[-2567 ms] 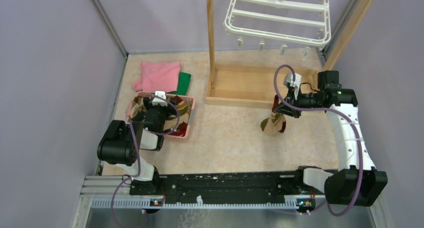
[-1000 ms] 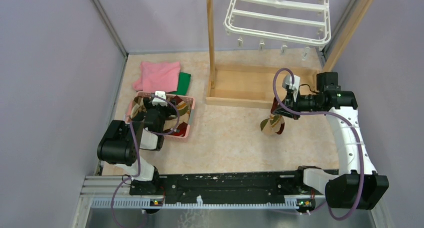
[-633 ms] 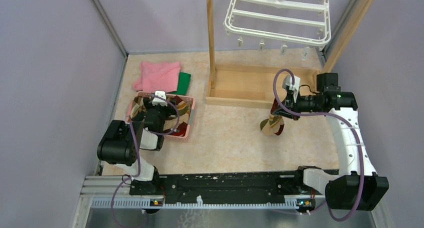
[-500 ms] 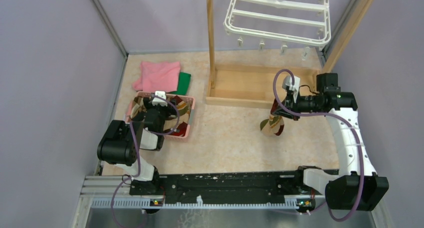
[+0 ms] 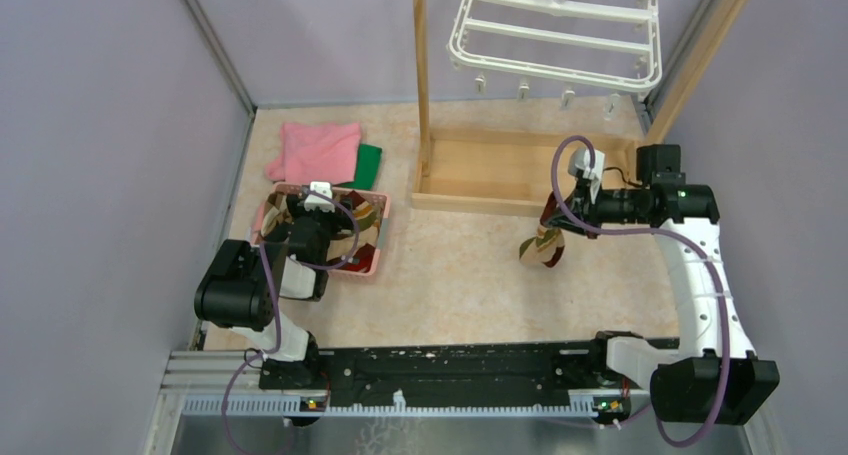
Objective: Clip the socks to the hanger
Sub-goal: Adjust the sock.
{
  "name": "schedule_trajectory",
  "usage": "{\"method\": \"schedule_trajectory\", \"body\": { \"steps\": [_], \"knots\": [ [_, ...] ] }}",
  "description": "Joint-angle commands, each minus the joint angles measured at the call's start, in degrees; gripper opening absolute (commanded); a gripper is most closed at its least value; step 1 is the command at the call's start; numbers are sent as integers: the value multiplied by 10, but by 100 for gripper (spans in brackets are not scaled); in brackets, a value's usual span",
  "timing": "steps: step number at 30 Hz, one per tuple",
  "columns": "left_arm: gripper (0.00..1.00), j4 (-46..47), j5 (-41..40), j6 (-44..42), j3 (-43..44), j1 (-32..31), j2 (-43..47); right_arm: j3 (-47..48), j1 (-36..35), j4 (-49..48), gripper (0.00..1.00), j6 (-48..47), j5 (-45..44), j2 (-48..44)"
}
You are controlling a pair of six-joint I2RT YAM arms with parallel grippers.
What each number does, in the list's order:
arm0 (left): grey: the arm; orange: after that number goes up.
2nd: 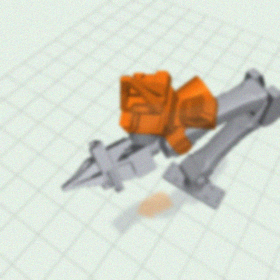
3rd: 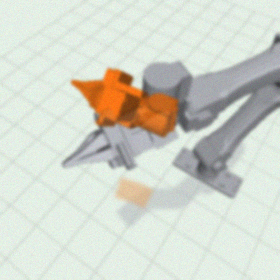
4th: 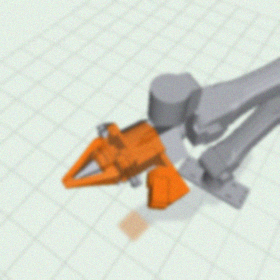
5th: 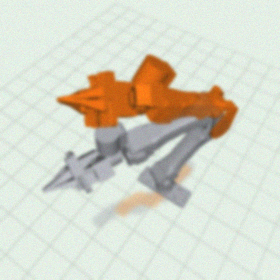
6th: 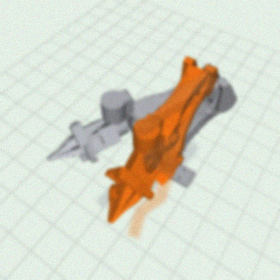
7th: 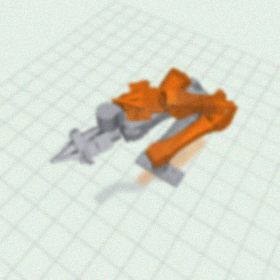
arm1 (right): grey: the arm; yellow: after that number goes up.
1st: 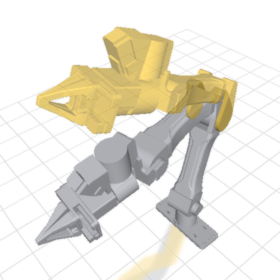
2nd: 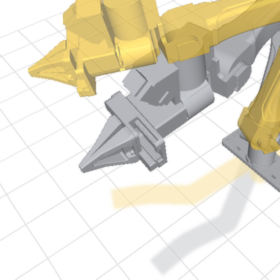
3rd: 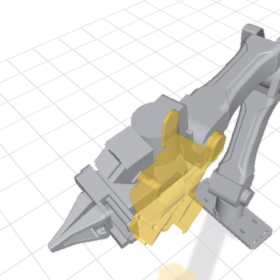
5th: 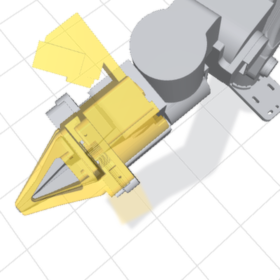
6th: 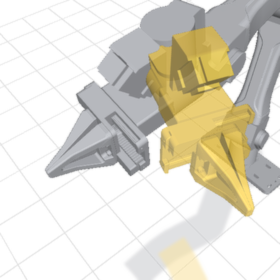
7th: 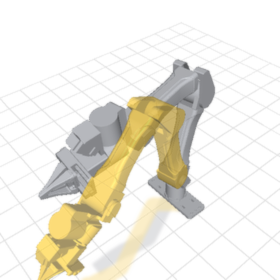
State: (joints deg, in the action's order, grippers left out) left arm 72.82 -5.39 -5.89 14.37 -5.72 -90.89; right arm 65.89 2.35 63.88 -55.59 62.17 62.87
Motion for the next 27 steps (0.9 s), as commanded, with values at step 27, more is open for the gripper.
{"method": "schedule_trajectory", "body": {
  "steps": [27],
  "knots": [
    [99, -353, -20, 77, 100, -8, 192, 117, -6, 11, 0, 28, 39, -21]
  ]
}}
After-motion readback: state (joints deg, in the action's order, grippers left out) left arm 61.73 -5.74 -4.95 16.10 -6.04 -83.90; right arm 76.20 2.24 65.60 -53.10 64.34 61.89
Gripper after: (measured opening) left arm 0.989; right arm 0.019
